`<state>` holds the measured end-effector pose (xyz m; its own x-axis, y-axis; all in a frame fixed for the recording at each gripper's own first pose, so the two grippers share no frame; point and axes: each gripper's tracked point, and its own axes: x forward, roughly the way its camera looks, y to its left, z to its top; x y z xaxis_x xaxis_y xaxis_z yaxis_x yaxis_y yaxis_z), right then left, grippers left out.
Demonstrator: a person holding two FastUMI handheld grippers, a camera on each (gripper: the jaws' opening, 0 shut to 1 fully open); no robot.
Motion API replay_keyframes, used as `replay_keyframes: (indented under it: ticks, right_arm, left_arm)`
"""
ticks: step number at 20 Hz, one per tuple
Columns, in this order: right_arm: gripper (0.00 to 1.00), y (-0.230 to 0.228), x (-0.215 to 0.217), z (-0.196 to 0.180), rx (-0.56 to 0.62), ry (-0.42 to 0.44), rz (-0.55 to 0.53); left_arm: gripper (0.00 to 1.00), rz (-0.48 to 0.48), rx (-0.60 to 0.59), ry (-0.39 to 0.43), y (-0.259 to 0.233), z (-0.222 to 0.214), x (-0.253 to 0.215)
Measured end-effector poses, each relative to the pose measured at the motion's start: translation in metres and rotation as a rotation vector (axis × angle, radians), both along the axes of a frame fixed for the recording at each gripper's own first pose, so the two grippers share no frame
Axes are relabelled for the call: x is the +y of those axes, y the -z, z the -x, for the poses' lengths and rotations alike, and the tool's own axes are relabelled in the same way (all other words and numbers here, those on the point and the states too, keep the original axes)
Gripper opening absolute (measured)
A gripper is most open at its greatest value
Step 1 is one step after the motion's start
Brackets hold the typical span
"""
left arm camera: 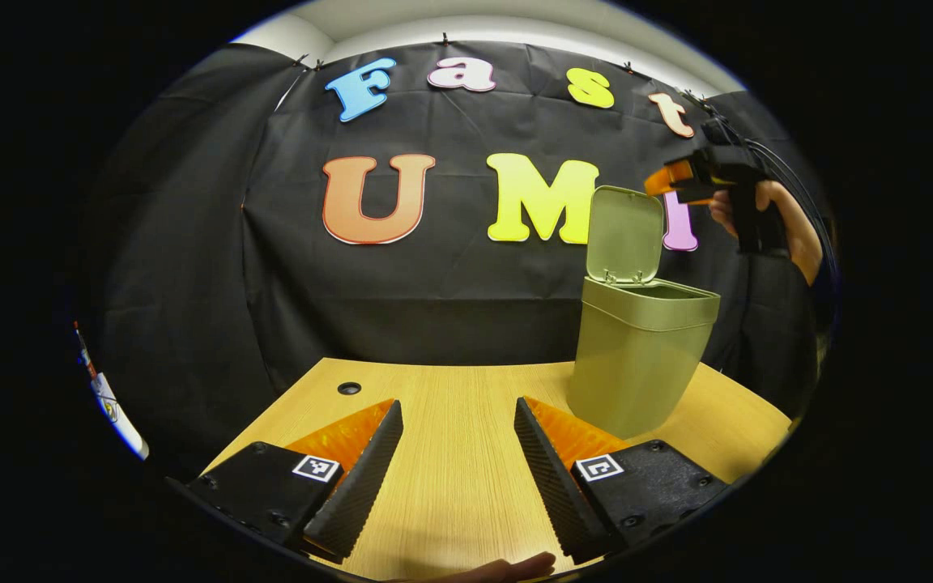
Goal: Press the lid of the desktop garbage bin to open it, pick up the crumpled paper on the desktop and throw it into the bin, then pick up the pop can on the desktop and drop it into the bin, and finally close the garbage bin lid.
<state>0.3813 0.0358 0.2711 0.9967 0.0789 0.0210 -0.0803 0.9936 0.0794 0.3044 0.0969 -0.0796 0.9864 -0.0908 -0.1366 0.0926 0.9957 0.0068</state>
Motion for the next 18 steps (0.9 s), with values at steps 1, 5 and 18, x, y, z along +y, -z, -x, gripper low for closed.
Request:
replay_keyframes:
  ticks: [1, 5, 18]
  right_arm:
    - [0.94, -0.013, 0.003, -0.007, -0.009, -0.001, -0.011]
    - [0.96, -0.05, 0.009, -0.043, -0.009, 0.006, -0.025]
    - [0.94, 0.024, -0.001, -0.095, 0.249, 0.012, 0.006]
  left_arm:
    - [0.9, 0.008, 0.002, 0.004, 0.001, 0.0, 0.0]
    - [0.91, 0.008, 0.009, 0.0, 0.006, -0.002, 0.006]
    - [0.9, -0.043, 0.004, -0.012, 0.011, -0.005, 0.001]
